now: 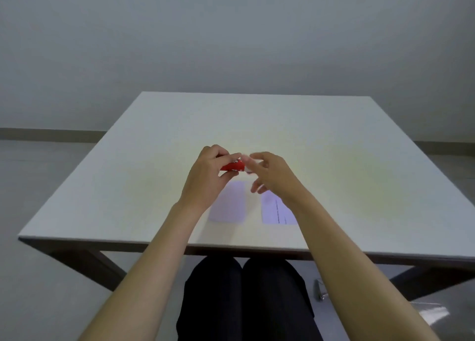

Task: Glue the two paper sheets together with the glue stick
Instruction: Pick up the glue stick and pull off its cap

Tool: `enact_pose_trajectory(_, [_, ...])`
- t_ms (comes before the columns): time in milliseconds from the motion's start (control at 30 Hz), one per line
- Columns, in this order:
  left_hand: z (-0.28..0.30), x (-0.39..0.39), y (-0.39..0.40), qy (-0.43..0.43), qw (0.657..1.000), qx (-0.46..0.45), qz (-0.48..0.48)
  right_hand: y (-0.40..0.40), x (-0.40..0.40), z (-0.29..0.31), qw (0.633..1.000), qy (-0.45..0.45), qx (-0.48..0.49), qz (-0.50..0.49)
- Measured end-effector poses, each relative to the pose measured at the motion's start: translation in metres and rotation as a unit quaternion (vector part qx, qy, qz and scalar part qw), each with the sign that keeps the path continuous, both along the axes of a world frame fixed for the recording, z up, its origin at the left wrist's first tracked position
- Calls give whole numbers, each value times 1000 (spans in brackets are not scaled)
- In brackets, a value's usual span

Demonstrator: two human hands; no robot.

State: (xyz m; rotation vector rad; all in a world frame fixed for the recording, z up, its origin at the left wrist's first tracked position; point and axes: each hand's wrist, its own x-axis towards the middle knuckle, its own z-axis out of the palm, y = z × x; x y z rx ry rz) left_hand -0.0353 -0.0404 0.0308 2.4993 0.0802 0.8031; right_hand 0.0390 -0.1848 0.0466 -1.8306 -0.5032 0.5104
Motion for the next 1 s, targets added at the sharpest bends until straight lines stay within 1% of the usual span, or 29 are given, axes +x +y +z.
enact_pose_trajectory(100, [2,0,-7,4,1000,1,-7,-5,1,0,999,-7,13,-42])
enact_pose_trajectory(167, [4,0,-9,0,1000,-2,0,-10,3,0,998,-21,62,-16])
enact_pose_trajectory(233, [6,0,-11,-1,1000,-2,4,-16,4,2,996,-3,88,19])
enact_pose_trajectory(333, [8,0,-13,1,1000,8,1,-17,3,6,997,62,49,-17])
enact_pose_trajectory(367, [8,0,-14,1,1000,8,-1,-18,3,7,996,66,38,-36])
enact_pose_trajectory(400, [8,0,-14,2,1000,7,-4,-19,4,8,997,55,36,-45])
enact_pose_trajectory(467, [7,0,-15,3,1000,8,-3,-22,6,6,998,32,56,-29])
enact_pose_trajectory(533, [7,-1,-13,6,1000,5,8,-26,8,6,995,38,85,24])
enact_pose_trajectory(600, [6,-2,-11,12,1000,0,8,-26,7,8,994,57,84,46])
enact_pose_trajectory(700, [6,-2,-9,11,1000,-9,0,-19,2,10,998,51,43,12])
enact_pose_trajectory(800, [7,-1,-8,14,1000,-15,5,-13,1,8,997,-6,75,-12])
enact_pose_trajectory(867, [7,-1,-5,17,999,-44,22,-14,3,9,992,-37,120,-12])
enact_pose_trajectory(900, [8,-2,-2,22,997,-73,34,-16,6,9,988,-44,146,-32])
enact_pose_trajectory(933, [8,-3,2,31,992,-114,46,-19,11,9,982,-48,168,-72])
enact_pose_trajectory(967, [8,-6,6,40,983,-169,57,-23,17,8,976,-59,171,-122])
enact_pose_trajectory(1000, [7,-9,10,43,970,-232,65,-29,26,4,971,-80,149,-171])
